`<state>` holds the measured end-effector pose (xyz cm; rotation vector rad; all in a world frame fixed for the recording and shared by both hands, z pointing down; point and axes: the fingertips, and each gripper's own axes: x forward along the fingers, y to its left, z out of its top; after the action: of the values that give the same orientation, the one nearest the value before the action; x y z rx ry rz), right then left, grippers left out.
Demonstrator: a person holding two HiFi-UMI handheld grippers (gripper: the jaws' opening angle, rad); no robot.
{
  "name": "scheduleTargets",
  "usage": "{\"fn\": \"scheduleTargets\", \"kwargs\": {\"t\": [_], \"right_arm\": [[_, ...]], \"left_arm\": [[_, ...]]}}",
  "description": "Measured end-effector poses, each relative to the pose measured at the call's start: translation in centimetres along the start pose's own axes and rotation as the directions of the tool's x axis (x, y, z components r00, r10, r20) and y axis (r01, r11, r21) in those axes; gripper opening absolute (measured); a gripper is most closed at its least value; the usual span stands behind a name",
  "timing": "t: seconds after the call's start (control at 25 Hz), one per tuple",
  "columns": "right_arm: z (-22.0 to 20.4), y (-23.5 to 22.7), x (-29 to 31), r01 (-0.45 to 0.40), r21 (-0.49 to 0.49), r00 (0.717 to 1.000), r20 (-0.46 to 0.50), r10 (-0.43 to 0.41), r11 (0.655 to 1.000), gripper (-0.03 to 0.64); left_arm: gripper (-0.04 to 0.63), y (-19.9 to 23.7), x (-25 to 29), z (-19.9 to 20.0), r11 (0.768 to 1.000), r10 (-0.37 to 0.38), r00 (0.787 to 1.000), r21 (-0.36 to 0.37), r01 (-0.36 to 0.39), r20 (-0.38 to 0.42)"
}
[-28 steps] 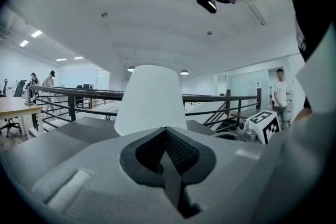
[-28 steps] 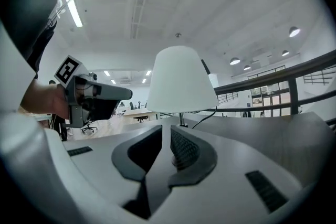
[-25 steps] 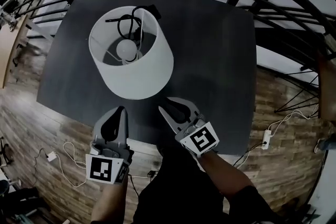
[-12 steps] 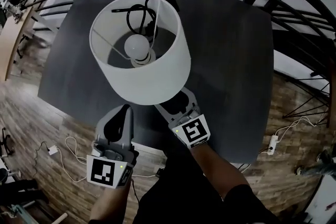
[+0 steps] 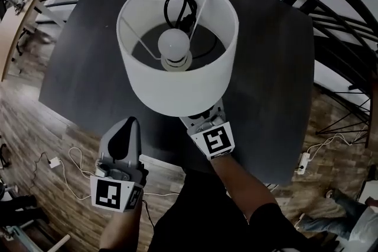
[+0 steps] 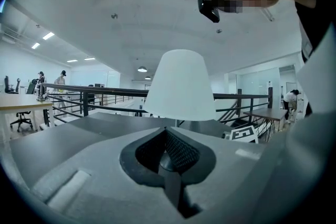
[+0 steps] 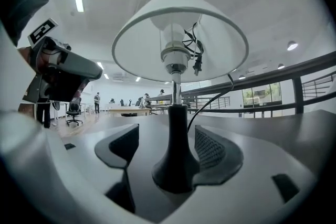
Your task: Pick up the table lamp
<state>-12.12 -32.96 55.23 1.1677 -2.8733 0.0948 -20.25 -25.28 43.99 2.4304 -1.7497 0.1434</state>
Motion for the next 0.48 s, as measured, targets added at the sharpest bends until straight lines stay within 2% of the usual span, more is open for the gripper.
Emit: {"fn": "scheduleTargets", "kwargs": {"t": [0.12, 0.48], "right_arm": [[0.2, -0.2, 0.8, 0.008, -0.011, 1.0, 0.001, -0.008, 1.0, 0.33], [0.3, -0.6, 3.2, 0.03, -0.024, 1.0, 0.01, -0.029, 0.999, 0.33]], "left_arm": [[0.005, 0.9, -0.6, -0.9, 1.0, 0.02, 0.999, -0.016, -0.021, -0.031], [0.005, 3.6, -1.3, -2.2, 0.998, 0.053, 0.997, -0.023, -0.055, -0.054]]}}
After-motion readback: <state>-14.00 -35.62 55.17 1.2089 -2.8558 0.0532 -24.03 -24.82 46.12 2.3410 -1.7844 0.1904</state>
